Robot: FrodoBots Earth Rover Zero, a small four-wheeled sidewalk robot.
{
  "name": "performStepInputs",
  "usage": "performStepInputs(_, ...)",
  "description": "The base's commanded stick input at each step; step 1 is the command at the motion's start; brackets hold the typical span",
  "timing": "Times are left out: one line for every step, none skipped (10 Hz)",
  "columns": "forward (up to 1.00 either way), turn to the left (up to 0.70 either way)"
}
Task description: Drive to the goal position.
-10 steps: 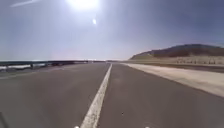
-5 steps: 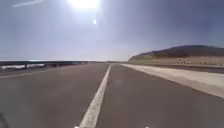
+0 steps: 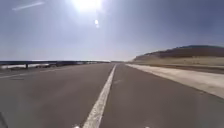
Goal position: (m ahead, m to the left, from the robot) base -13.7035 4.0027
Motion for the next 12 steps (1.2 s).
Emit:
performStepInputs(1.00,0.00)
performStepInputs(1.00,0.00)
performStepInputs(1.00,0.00)
performStepInputs(1.00,0.00)
performStepInputs(1.00,0.00)
performStepInputs(1.00,0.00)
performStepInputs(1.00,0.00)
performStepInputs(1.00,0.04)
performStepInputs(1.00,0.17)
performStepInputs(1.00,0.00)
performStepInputs(1.00,0.00)
performStepInputs(1.00,0.00)
